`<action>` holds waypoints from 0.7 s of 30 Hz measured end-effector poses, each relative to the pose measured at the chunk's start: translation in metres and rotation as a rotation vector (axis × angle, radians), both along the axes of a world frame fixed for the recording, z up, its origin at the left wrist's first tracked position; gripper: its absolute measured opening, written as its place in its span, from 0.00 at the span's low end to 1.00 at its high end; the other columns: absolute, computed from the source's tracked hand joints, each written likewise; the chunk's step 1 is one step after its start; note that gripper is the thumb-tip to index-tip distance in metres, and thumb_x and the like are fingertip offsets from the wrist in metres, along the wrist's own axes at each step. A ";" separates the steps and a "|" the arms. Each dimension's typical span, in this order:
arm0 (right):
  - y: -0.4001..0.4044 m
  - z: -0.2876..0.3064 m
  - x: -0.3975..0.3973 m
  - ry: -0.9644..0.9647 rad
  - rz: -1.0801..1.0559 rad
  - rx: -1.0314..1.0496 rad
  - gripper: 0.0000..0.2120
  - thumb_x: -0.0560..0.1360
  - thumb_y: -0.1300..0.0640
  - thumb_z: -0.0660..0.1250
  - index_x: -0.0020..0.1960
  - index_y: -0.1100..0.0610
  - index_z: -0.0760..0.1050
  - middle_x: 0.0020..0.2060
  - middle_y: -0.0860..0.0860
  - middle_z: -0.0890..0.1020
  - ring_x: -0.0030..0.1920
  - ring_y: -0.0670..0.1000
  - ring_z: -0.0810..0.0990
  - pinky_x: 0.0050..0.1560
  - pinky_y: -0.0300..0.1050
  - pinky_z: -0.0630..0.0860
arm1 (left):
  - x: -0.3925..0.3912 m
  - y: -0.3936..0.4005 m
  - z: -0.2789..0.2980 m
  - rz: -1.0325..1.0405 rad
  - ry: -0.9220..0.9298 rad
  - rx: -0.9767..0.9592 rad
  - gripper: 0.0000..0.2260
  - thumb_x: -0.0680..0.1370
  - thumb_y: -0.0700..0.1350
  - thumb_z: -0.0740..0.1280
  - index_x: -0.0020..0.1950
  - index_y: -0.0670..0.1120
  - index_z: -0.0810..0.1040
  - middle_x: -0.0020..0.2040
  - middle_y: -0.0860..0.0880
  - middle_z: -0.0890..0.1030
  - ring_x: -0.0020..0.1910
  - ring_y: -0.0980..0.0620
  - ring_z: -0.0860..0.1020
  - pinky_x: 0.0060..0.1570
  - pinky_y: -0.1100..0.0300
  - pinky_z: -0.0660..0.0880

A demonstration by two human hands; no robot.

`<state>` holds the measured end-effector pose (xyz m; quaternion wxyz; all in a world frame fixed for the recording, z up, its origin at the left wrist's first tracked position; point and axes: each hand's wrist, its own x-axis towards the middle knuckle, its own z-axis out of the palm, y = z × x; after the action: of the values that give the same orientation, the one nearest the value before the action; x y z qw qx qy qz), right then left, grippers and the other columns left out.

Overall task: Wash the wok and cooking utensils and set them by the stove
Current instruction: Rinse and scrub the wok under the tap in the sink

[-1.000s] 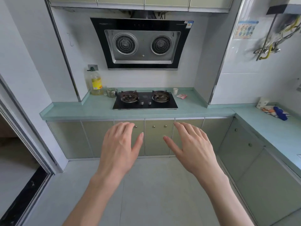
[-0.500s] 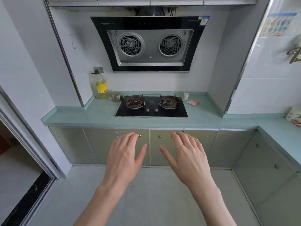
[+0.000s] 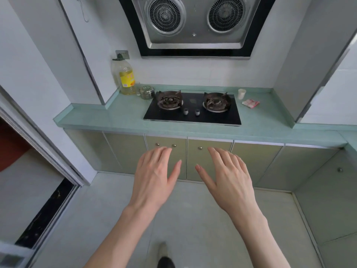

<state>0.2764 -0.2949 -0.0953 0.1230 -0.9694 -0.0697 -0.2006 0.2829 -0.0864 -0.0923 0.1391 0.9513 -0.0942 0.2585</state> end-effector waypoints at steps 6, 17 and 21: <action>0.011 -0.015 0.064 0.004 0.003 -0.003 0.29 0.82 0.34 0.54 0.70 0.54 0.74 0.65 0.51 0.80 0.67 0.56 0.76 0.72 0.52 0.68 | 0.067 0.008 -0.023 0.017 0.060 -0.018 0.18 0.82 0.56 0.60 0.65 0.44 0.76 0.61 0.49 0.79 0.59 0.45 0.77 0.60 0.49 0.73; 0.056 -0.055 0.201 0.096 -0.035 0.022 0.28 0.83 0.34 0.54 0.71 0.53 0.74 0.67 0.49 0.78 0.67 0.54 0.76 0.72 0.52 0.69 | 0.212 0.044 -0.064 0.022 0.112 -0.126 0.18 0.83 0.55 0.60 0.65 0.44 0.76 0.59 0.49 0.79 0.58 0.46 0.77 0.61 0.49 0.73; 0.064 -0.078 0.241 0.134 -0.049 0.021 0.28 0.83 0.35 0.54 0.72 0.53 0.73 0.68 0.49 0.77 0.68 0.54 0.75 0.72 0.51 0.68 | 0.254 0.054 -0.091 -0.002 0.121 -0.115 0.18 0.83 0.54 0.61 0.65 0.43 0.76 0.60 0.48 0.79 0.61 0.45 0.76 0.64 0.49 0.71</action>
<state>0.5173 -0.2310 -0.1736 0.1328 -0.9808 -0.0353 -0.1388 0.5366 -0.0320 -0.1828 0.1991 0.9556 -0.0716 0.2051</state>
